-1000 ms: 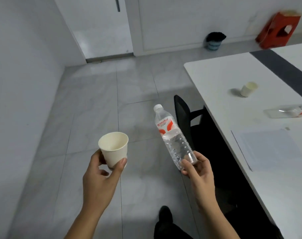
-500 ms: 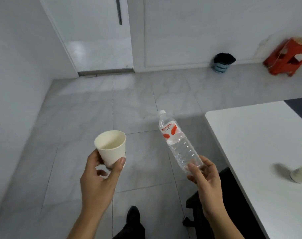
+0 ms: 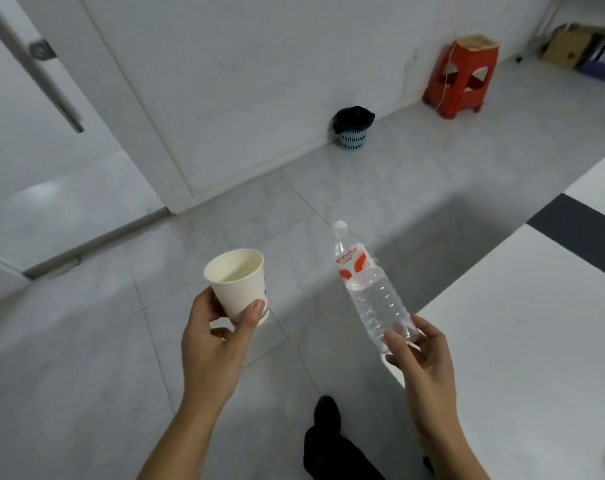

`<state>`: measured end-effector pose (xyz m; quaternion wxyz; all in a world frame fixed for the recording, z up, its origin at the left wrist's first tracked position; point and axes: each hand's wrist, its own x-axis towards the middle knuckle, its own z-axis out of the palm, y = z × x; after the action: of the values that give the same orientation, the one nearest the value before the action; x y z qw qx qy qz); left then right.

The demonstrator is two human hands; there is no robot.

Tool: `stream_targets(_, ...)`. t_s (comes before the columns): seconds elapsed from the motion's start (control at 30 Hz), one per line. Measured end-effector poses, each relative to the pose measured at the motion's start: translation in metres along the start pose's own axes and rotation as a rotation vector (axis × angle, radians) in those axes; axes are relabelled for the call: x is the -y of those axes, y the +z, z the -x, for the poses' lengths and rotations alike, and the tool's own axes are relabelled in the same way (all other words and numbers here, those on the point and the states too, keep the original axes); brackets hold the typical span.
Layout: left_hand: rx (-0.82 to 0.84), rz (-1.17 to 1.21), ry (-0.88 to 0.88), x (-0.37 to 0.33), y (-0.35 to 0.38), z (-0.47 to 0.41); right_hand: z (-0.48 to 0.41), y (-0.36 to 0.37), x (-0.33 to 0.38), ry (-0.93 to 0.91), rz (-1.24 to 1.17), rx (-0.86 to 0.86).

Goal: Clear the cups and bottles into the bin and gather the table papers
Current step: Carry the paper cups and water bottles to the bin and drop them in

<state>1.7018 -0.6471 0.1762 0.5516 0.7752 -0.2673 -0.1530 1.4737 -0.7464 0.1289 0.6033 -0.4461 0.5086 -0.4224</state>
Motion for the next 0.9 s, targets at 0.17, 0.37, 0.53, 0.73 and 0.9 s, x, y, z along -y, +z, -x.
stream_targets(0.17,0.000,0.008,0.006,-0.042,0.049,-0.133,-0.138,0.069,0.043,-0.002,-0.022,0.021)
stream_targets(0.37,-0.015,-0.012,-0.012,-0.045,0.102,-0.282,-0.280,0.143,0.071,0.002,-0.088,0.003)
stream_targets(0.53,0.033,0.023,0.031,-0.040,0.162,-0.437,-0.408,0.214,0.081,-0.003,-0.099,-0.065)
stream_targets(0.73,0.157,0.022,0.099,-0.071,0.241,-0.616,-0.549,0.291,0.130,-0.020,-0.096,-0.164)
stream_targets(0.9,0.278,0.008,0.115,-0.093,0.330,-0.730,-0.655,0.318,0.158,-0.010,-0.123,-0.268)
